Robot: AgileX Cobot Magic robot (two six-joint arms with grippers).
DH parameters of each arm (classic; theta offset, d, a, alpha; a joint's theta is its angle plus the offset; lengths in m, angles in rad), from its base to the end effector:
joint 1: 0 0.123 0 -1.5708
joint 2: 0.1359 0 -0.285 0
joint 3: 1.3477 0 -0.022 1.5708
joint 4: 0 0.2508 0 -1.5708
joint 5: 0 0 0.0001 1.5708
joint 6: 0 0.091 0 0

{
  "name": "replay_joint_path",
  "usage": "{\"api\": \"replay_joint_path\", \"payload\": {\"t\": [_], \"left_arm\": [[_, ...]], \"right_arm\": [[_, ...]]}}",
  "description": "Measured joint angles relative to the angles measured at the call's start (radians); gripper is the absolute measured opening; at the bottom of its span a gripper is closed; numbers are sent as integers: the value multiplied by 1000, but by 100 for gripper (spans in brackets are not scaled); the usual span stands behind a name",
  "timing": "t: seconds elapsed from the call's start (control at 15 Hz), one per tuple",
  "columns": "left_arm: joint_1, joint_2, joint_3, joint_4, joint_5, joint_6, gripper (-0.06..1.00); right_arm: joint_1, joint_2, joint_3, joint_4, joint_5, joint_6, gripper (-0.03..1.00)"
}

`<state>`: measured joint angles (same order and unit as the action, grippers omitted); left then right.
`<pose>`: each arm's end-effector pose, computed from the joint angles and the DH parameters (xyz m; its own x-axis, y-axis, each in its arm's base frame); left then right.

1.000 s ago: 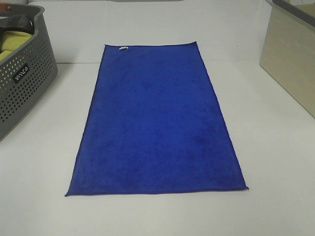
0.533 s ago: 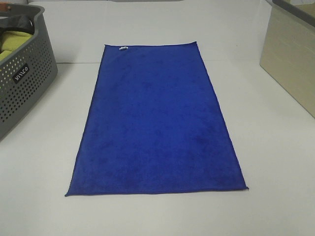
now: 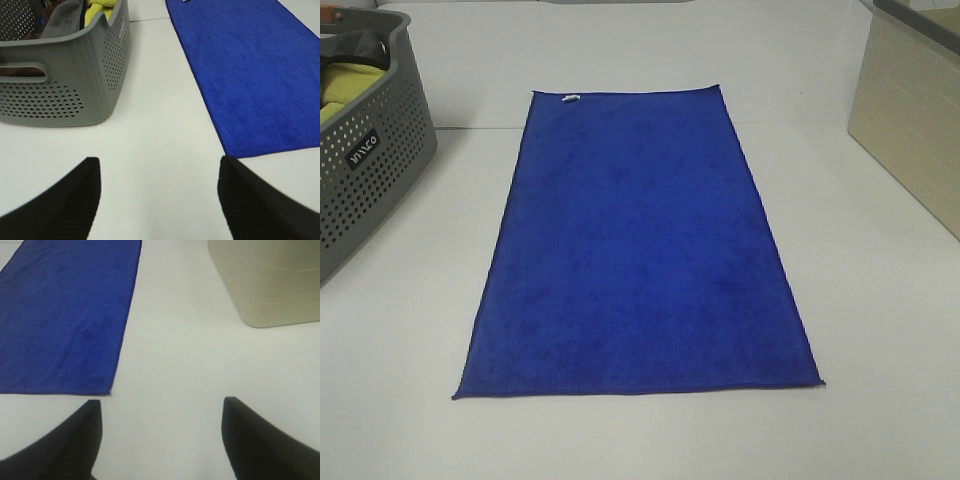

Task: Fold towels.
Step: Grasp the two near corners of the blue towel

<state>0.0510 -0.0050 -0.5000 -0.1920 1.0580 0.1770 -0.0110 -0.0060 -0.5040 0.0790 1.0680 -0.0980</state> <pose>-0.0055 -0.0154 0.2787 -0.4319 0.0587 -0.9000 0.1345 0.9909 0.0001 -0.0066 0.0064 0.2780 -0.4486 -0.0548 -0.8921 -0.0777 0.9967 -0.0221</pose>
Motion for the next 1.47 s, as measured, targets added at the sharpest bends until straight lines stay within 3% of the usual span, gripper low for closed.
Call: {"api": "replay_joint_path", "payload": {"t": [1.47], "left_arm": [[0, 0, 0, 0, 0, 0, 64]], "right_arm": [[0, 0, 0, 0, 0, 0, 65]]}}
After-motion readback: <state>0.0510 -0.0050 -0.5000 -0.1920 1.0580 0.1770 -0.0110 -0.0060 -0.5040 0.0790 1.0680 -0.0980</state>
